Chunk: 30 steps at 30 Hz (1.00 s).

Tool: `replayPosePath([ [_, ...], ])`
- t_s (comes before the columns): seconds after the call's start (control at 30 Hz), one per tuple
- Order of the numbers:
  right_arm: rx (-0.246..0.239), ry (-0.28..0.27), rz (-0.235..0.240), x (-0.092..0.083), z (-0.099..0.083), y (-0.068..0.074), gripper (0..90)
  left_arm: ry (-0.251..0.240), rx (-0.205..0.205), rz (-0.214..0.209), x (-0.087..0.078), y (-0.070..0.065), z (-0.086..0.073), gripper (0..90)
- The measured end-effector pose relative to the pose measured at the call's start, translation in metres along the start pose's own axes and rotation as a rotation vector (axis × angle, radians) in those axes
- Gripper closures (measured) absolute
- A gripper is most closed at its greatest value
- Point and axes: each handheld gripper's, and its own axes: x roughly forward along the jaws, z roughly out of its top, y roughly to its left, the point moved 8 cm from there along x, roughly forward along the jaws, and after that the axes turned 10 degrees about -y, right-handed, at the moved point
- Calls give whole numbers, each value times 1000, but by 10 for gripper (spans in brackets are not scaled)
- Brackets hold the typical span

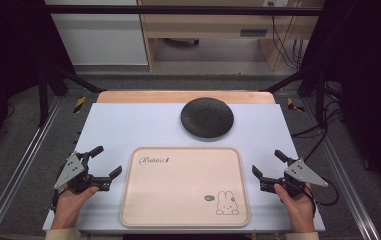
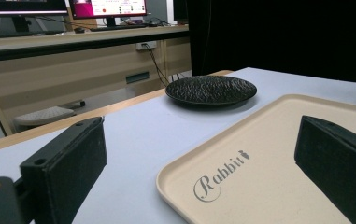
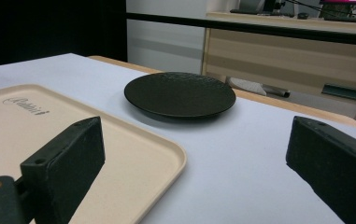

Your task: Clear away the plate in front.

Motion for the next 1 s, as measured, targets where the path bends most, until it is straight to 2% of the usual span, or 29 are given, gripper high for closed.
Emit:
replayPosePath([
  [0.2, -5, 5, 3, 1, -1, 0, 47, 37, 59, -15, 11, 0, 3, 10],
  [0.4, -5, 4, -3, 1, -1, 0, 46, 158, 232, -75, 35, -4, 5, 19],
  [0.6, -8, 4, -3, 2, 0, 2, 45, 212, 393, -132, 69, -6, 17, 28],
  [0.7, -5, 10, -2, 2, 0, 3, 43, 242, 476, -173, 90, -8, 20, 35],
  [0.8, -4, 9, -6, 1, 0, 3, 41, 270, 533, -216, 107, -12, 20, 43],
  [0.87, -2, 5, -11, 0, 1, 1, 41, 285, 587, -249, 120, -16, 21, 51],
  [1.0, 0, 6, -13, 0, 1, 0, 41, 287, 624, -291, 139, -21, 28, 65],
])
